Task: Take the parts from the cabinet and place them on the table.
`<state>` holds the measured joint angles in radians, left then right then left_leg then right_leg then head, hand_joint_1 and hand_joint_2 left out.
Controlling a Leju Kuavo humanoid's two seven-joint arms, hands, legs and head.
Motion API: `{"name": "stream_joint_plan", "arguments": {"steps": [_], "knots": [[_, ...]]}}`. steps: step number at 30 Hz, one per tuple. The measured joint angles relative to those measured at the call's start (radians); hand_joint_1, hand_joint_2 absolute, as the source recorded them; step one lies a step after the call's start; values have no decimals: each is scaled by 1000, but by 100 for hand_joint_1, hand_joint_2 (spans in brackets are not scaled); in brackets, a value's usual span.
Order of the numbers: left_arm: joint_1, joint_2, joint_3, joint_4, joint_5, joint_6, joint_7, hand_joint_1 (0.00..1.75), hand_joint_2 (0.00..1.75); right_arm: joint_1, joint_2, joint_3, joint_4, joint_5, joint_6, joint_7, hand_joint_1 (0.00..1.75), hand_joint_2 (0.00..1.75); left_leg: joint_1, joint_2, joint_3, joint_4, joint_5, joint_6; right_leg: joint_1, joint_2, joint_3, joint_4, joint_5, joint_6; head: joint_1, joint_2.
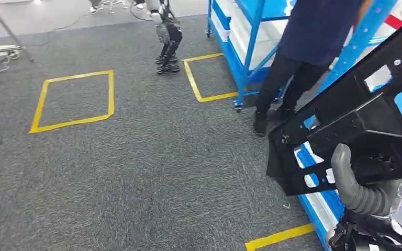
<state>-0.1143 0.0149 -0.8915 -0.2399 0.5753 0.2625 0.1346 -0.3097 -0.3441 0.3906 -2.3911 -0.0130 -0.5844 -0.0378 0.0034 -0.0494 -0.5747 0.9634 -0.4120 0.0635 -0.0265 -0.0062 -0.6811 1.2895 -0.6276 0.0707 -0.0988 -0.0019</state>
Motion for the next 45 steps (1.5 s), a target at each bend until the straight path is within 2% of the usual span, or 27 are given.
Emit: {"name": "stream_joint_plan", "arguments": {"steps": [1, 3, 4, 5, 9, 11, 12, 14, 15, 16, 18, 19, 20, 21, 24, 26, 27, 29, 31, 33, 34, 35, 39, 41, 42, 44, 45], "knots": [[1, 0, 0, 0, 0, 2, -5, 0, 175, 6, -2, -5, 0, -8, 0, 0, 175, 175, -1, -15, 2, 0, -1, 1, 1, 1, 7, -31, 33, -4, 0, 0], [2, -3, -1, 0, 0, 5, -11, 0, 175, 12, -4, -14, 0, -15, 1, -1, 175, 175, -2, -44, 10, 0, -2, 0, 2, 20, 80, -203, 135, -16, 0, 0], [1, -3, -2, 0, 0, 5, -12, 0, 175, 13, -5, -15, 0, -18, 2, -3, 175, 175, -1, -55, 11, 0, -4, -1, 2, 63, 120, -294, 175, -21, 0, 0], [-2, -5, -3, 0, 0, 5, -12, 0, 175, 15, -8, -17, 0, -19, 4, -5, 175, 175, -8, -65, 8, 3, -6, -4, 2, 91, 132, -321, 165, -22, 0, 0], [3, -5, -10, 0, -1, 4, 4, 0, 175, 16, -9, -23, 1, -14, 8, -17, 175, 175, -4, -107, -1, -3, 0, -27, 2, 39, 135, -331, 173, -33, 0, 0], [4, -5, -16, 0, -4, 3, 14, 0, 175, 19, -9, -26, 1, -7, 8, -20, 175, 175, -7, -10, -29, 61, -44, -36, 0, 14, 146, -339, 173, -45, -3, 0], [2, -5, -17, 0, -9, 2, 21, 0, 175, 24, -8, -30, 1, -4, 7, -24, 175, 175, -4, 17, -69, 145, -85, -42, 3, 2, 147, -339, 172, -48, -3, 0], [-1, -5, -20, 0, -18, 2, 30, 0, 175, 35, -9, -36, 1, 0, 6, -24, 175, 175, 1, 31, -149, 305, -145, -50, 4, -24, 149, -339, 168, -50, -3, 0], [-1, -5, -22, 0, -20, 2, 30, 0, 175, 42, -9, -39, 1, 3, 3, -25, 175, 175, 4, 32, -168, 339, -146, -53, 4, -36, 151, -339, 166, -50, -3, 0], [-1, -5, -23, 0, -23, 3, 31, 0, 175, 52, -9, -42, 1, 10, -4, -30, 175, 175, 7, 34, -158, 313, -123, -54, 4, -49, 154, -339, 163, -48, -3, 0], [0, -5, -25, 0, -31, 9, 31, 0, 175, 70, -9, -56, 0, 32, -15, -39, 175, 175, 9, 53, -73, 149, -43, -54, 3, -73, 165, -339, 155, -42, -3, 0], [0, -5, -26, 0, -34, 10, 30, 0, 175, 77, -9, -62, 0, 37, -18, -41, 175, 175, 7, 96, -23, 57, -8, -51, 5, -82, 173, -339, 149, -36, -3, 0], [-3, -5, -29, 0, -37, 11, 29, 0, 175, 87, -9, -68, 0, 40, -20, -43, 175, 175, -7, 153, 0, 5, -12, -48, 14, -92, 178, -336, 142, -27, -3, 0], [-5, -6, -33, 0, -37, 13, 25, 0, 175, 96, -10, -75, -3, 44, -21, -44, 175, 175, -4, 129, 3, 5, -8, -33, 16, -100, 180, -338, 139, -24, -1, 0], [-1, -5, -43, 0, -39, 17, 19, 0, 175, 109, -10, -88, -5, 44, -17, -47, 175, 175, -12, 92, 0, -1, -5, -15, 12, -137, 190, -342, 131, -10, -1, 0], [1, -7, -47, 0, -41, 18, 16, 0, 175, 119, -10, -97, -5, 36, -10, -48, 175, 175, -3, 72, 4, -5, -1, -3, 5, -42, 170, -286, 86, -6, 0, 0], [-2, -7, -47, 0, -43, 18, 13, 0, 175, 122, -11, -99, -5, 36, -4, -52, 175, 175, -4, 60, 5, -5, -1, 3, 4, -16, 132, -205, 42, -7, 1, 0], [-4, -11, -48, 0, -45, 18, 9, 0, 175, 129, -15, -106, -5, 32, 2, -52, 175, 175, -6, 29, 6, -5, -1, 5, 7, 0, 41, -32, -18, -7, 0, 0], [-2, -14, -50, 0, -47, 14, 9, 0, 175, 134, -15, -108, -5, 21, 14, -52, 175, 175, -7, -3, 9, -4, -2, 5, 7, 1, 20, -24, 15, -9, 0, 0], [-3, -17, -51, 0, -48, 9, 13, 0, 175, 139, -16, -111, -5, -3, 33, -57, 175, 175, -5, -36, 18, -3, -4, 2, 4, 19, 87, -191, 122, -12, 1, 0], [-3, -17, -52, 0, -48, 7, 16, 0, 175, 144, -16, -111, -5, -10, 39, -62, 175, 175, -3, -51, 21, -3, -6, -2, -2, 60, 126, -282, 166, -11, 1, 0], [-5, -17, -54, 0, -48, 5, 22, 0, 175, 152, -17, -111, -5, -15, 45, -68, 175, 175, -10, -64, 17, 0, -9, -7, -5, 111, 140, -314, 156, -11, 1, 0], [1, -16, -64, 0, -48, 2, 30, 0, 175, 160, -17, -111, -8, -47, 65, -92, 175, 175, 0, -114, 2, -6, 2, -29, 0, 54, 140, -321, 163, -30, 0, 0], [1, -16, -67, 1, -49, 2, 29, 0, 175, 163, -17, -111, -11, -50, 71, -99, 175, 175, -6, -17, -26, 58, -44, -38, 0, 27, 143, -325, 164, -42, -1, 0], [-1, -17, -68, 1, -49, 3, 26, 0, 175, 167, -16, -113, -13, -50, 71, -102, 175, 175, -5, 11, -64, 138, -86, -43, 3, 14, 143, -325, 163, -48, 0, 0], [-2, -17, -69, 1, -49, 5, 22, 0, 175, 172, -16, -113, -14, -51, 74, -104, 175, 175, -3, 30, -142, 304, -151, -47, 9, -14, 143, -325, 160, -52, -1, 0], [-2, -18, -69, 1, -49, 6, 22, 0, 175, 173, -16, -113, -14, -52, 75, -104, 175, 175, -3, 32, -159, 340, -153, -47, 10, -28, 144, -325, 159, -52, 0, 0]]}}
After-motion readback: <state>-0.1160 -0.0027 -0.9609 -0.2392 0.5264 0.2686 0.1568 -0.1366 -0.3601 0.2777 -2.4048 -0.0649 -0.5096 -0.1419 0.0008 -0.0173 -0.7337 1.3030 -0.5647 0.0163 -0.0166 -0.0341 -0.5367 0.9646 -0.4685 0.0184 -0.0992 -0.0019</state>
